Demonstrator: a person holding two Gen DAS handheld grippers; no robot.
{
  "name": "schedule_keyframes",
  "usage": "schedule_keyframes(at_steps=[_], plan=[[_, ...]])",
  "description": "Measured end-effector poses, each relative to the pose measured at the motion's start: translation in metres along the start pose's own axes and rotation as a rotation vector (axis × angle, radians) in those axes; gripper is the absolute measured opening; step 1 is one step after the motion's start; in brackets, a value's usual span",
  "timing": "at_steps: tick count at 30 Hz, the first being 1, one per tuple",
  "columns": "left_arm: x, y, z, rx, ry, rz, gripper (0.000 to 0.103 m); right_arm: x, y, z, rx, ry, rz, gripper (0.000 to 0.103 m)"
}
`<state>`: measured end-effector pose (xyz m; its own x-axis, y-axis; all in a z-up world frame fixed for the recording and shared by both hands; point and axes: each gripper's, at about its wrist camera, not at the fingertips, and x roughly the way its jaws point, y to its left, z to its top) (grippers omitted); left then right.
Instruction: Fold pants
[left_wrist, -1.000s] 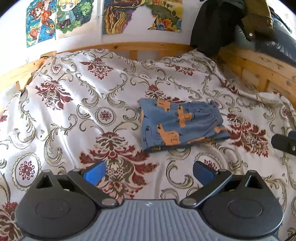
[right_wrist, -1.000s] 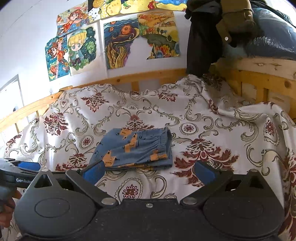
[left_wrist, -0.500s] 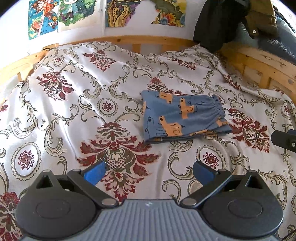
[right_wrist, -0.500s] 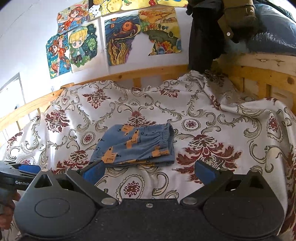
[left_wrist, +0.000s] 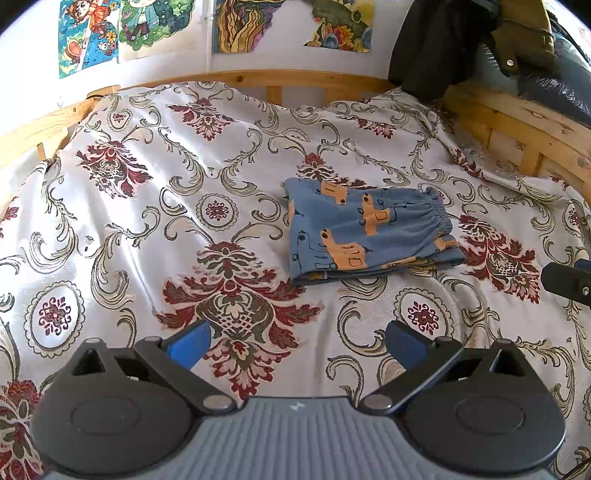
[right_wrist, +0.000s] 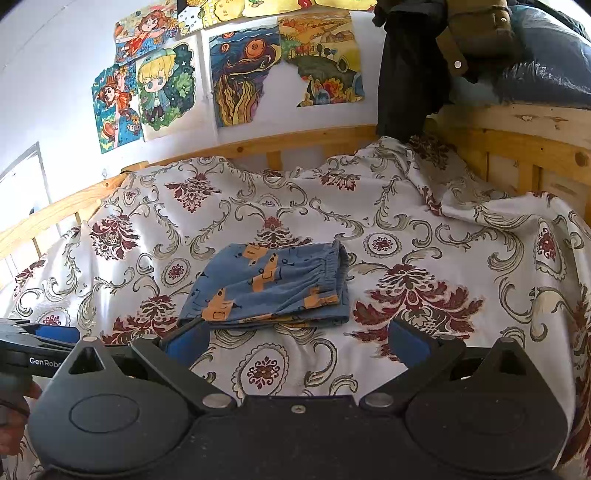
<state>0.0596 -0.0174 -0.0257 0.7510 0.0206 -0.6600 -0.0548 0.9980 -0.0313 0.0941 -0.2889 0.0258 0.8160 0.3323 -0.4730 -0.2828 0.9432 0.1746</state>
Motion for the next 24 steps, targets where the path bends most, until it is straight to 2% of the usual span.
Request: schedule_keyframes(at_steps=[7,10,24], plan=[[0.0003,0.0002,0.0000,0.000,0.001,0.001,0.103,0.0016,-0.0005,-0.0010,0.001,0.008,0.004,0.102],[0.0006,-0.0013,0.0000,0.005,0.011,0.031,0.103,0.0020,-0.0003,-0.0013,0.000,0.010,0.004,0.102],[-0.0058,-0.0078,-0.0009,0.059,-0.027,0.005,0.103,0.0039,0.0016,-0.0050,-0.006,0.016,0.008,0.102]])
